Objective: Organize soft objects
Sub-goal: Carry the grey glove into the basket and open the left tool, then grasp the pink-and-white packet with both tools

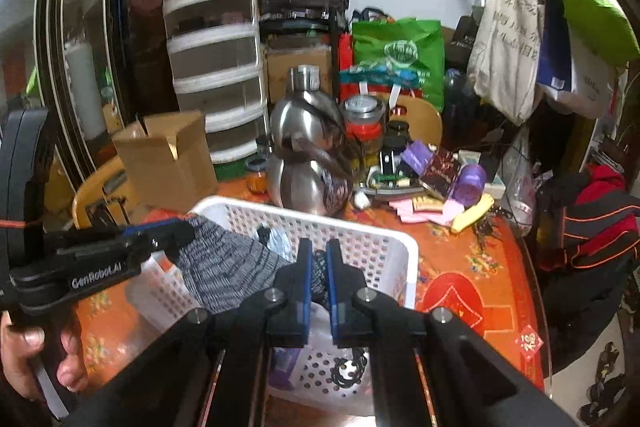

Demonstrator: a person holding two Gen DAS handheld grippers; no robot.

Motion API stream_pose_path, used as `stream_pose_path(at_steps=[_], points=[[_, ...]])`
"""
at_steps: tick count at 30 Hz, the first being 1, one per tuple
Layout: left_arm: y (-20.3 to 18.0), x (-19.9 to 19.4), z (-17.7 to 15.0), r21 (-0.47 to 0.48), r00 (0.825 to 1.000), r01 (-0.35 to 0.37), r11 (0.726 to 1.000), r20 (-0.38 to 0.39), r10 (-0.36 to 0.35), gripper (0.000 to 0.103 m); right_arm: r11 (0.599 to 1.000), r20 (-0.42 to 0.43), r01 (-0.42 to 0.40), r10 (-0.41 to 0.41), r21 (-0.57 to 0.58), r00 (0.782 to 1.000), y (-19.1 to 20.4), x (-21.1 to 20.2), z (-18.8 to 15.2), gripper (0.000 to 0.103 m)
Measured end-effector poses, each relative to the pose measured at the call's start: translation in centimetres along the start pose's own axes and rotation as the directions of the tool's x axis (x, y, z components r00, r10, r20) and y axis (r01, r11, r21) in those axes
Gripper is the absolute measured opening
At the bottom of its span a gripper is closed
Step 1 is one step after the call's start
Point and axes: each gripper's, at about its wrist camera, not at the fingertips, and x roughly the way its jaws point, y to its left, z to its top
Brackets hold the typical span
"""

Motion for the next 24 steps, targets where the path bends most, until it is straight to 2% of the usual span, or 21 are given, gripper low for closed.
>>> stream_pose_path(at_steps=[7,10,12,13,14,15,17,19,24], points=[[2.6,4.8,-2.1,-0.021,0.997,-0.048,0.999,-0.063,0.047,0.007,1.0,-0.067,-0.003,0.001,-0.026,0.998,0.9,2.7,-2.8,0.005],[3.6,5.8,-3.1,-0.018,0.994,-0.066,0.998,-0.091,0.064,0.013,1.0,-0.106,-0.024,0.023,-0.008,0.994,0.7,3.5,-3.7,0.007],[4.3,6.3,-3.6,-0.007,0.989,-0.098,0.995,-0.108,0.097,0.027,0.999,-0.116,-0.03,0.032,0.015,0.993,0.3,3.7,-4.2,0.017],[4.8,6.2,-3.8,-0.012,0.989,-0.108,0.994,-0.104,0.106,0.043,0.999,-0.122,-0.036,0.039,0.029,0.992,0.1,3.8,-4.4,0.038],[5.3,6.0,-3.9,-0.026,0.99,-0.109,0.994,-0.094,0.106,0.058,0.998,-0.126,-0.035,0.04,0.044,0.991,-0.2,3.9,-4.6,0.065],[5.8,5.9,-4.0,-0.032,0.99,-0.112,0.993,-0.089,0.109,0.062,0.998,-0.12,-0.025,0.031,0.051,0.992,-0.4,3.8,-4.7,0.079],[6.4,5.5,-4.2,-0.029,0.988,-0.135,0.99,-0.074,0.132,0.066,0.998,-0.106,-0.001,0.008,0.064,0.994,-1.0,3.5,-5.0,0.08],[6.9,5.1,-4.5,-0.018,0.988,-0.144,0.989,-0.059,0.143,0.066,0.995,-0.104,-0.017,0.027,0.094,0.994,-1.6,3.4,-5.2,0.08],[7.7,4.4,-5.5,-0.033,0.99,-0.121,0.992,-0.071,0.119,0.066,0.992,-0.111,-0.011,0.025,0.126,0.994,-2.3,3.1,-5.9,0.08]])
